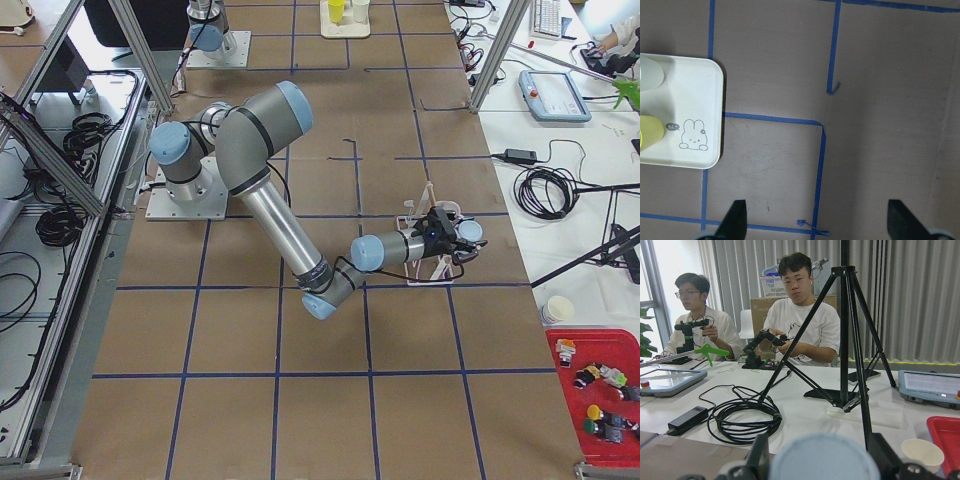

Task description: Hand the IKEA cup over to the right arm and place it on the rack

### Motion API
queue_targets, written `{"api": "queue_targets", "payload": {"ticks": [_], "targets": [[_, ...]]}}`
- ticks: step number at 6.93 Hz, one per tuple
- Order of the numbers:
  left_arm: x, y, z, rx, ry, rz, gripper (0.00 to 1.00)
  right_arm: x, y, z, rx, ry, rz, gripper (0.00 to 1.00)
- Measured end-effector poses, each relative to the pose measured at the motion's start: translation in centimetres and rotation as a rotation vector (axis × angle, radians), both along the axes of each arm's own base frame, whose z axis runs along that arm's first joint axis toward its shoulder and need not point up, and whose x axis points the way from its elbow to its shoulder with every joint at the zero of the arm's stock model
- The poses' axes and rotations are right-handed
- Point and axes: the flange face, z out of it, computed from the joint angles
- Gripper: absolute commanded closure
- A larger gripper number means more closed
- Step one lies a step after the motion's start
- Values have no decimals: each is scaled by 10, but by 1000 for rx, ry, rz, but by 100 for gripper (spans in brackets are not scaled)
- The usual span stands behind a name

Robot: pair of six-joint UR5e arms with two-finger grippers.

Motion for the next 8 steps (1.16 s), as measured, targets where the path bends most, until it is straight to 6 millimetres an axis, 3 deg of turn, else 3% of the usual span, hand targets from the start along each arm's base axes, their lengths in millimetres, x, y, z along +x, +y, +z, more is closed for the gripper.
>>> {"api": "queue_targets", "payload": {"ticks": [4,8], "targets": [[-2,2,5,-20,22,5,1,0,0,8,-5,5,-4,0],[-3,-2,-1,-7,27,4,1,0,-1,51,30,-15,-13,0]]}}
